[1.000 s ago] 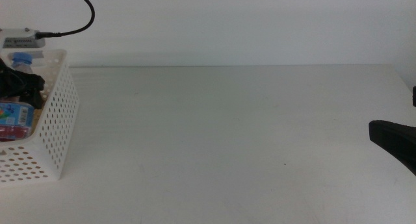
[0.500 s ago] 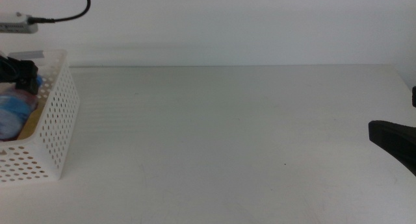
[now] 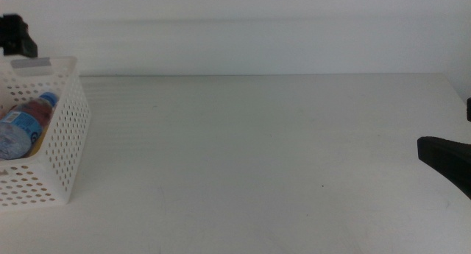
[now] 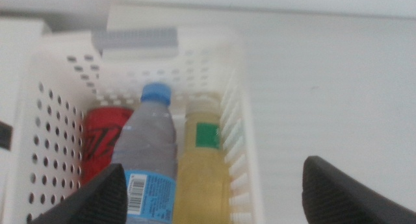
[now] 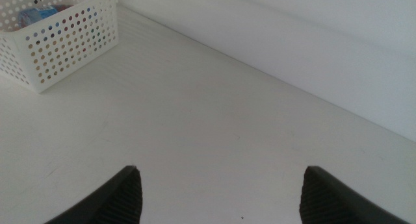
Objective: Use arms to grab the bottles and put them into the dustbin to the left of the table.
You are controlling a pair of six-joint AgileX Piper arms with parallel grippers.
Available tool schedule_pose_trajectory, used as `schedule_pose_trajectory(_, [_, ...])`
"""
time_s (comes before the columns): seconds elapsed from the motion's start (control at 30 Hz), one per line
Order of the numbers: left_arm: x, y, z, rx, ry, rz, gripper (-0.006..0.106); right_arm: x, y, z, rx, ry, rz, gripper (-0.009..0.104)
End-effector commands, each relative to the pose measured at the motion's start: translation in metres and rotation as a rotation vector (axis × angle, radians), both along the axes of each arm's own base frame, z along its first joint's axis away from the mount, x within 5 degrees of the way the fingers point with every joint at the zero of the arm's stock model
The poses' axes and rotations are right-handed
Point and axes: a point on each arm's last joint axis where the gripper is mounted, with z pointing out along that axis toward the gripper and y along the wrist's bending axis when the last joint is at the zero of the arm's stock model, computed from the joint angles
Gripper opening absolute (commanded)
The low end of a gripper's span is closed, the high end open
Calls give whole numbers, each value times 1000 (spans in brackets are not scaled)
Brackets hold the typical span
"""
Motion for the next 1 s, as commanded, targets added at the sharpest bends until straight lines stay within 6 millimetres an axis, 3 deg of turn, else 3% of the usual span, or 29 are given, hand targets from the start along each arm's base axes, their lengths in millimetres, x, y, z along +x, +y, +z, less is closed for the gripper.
schedule_pose_trajectory(0.0, [-18, -12, 43, 12, -160, -17, 85, 1, 0, 15, 45, -86, 1, 63])
schedule_pose_trajectory(0.23, [-53, -43, 61, 29, -296, -81, 85, 1, 0, 15, 45, -86, 1, 63])
schedule_pose_trajectory(0.57, [-134, -78, 47, 35, -582, -144, 85, 1, 0, 15, 45, -86, 1, 63])
schedule_pose_trajectory(0.97, [-188, -74, 42, 57, -750, -112, 85, 1, 0, 15, 45, -86, 1, 63])
